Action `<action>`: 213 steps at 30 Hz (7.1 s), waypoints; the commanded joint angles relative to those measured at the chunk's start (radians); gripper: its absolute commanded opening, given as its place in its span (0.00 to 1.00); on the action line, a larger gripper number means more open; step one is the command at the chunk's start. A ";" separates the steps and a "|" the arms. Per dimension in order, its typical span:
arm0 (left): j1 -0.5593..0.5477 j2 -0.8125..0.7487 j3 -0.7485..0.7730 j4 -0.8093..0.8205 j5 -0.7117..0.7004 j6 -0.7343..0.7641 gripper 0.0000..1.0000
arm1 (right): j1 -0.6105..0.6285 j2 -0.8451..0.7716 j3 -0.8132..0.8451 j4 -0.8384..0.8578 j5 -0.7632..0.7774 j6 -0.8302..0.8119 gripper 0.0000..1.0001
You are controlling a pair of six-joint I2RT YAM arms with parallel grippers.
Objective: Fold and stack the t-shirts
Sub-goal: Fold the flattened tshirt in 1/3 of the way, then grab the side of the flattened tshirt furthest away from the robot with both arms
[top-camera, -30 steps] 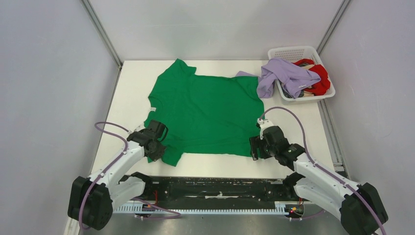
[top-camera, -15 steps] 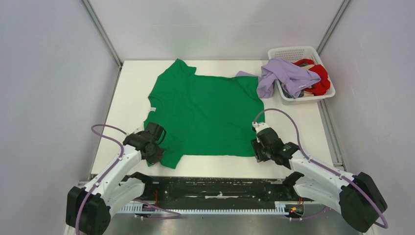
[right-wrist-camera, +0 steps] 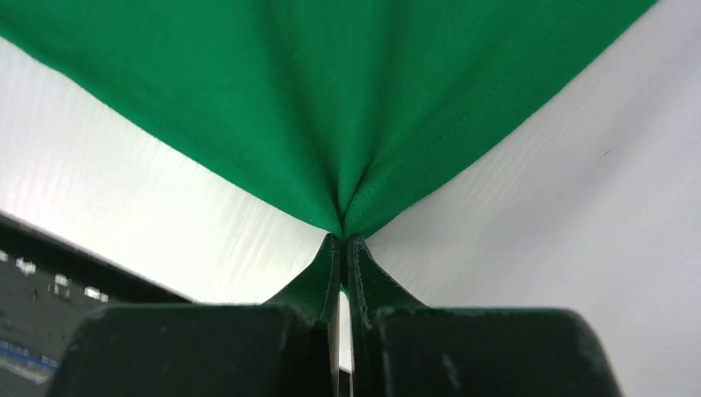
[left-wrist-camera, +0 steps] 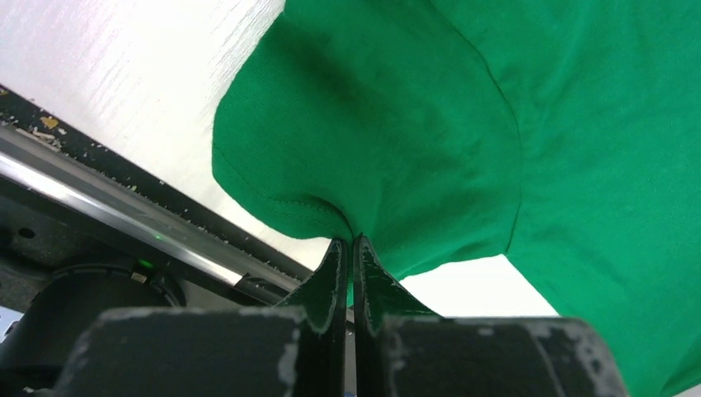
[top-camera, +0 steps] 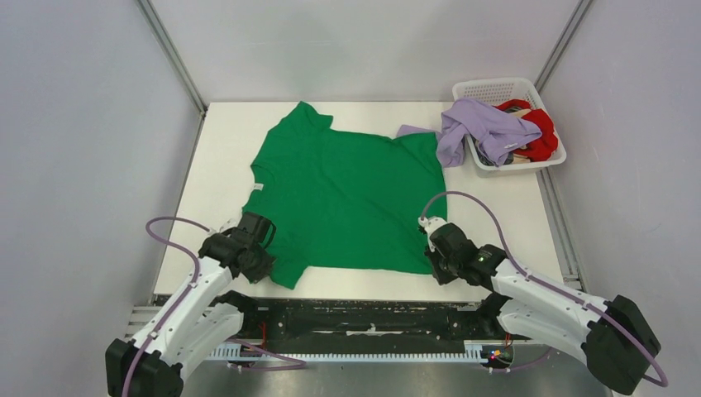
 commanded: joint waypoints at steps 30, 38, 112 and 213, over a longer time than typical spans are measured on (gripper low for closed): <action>-0.003 0.414 0.428 0.285 -0.059 0.164 0.02 | -0.146 0.101 0.274 0.079 0.031 -0.022 0.00; 0.048 0.545 0.532 0.345 -0.129 0.218 0.02 | -0.260 0.228 0.326 0.140 -0.015 -0.097 0.00; 0.107 0.806 0.420 0.980 0.034 0.295 1.00 | -0.230 0.267 0.132 0.646 -0.212 -0.120 0.98; 0.190 0.046 -0.177 0.406 -0.049 0.191 1.00 | 0.010 -0.093 0.069 0.414 0.213 0.018 0.99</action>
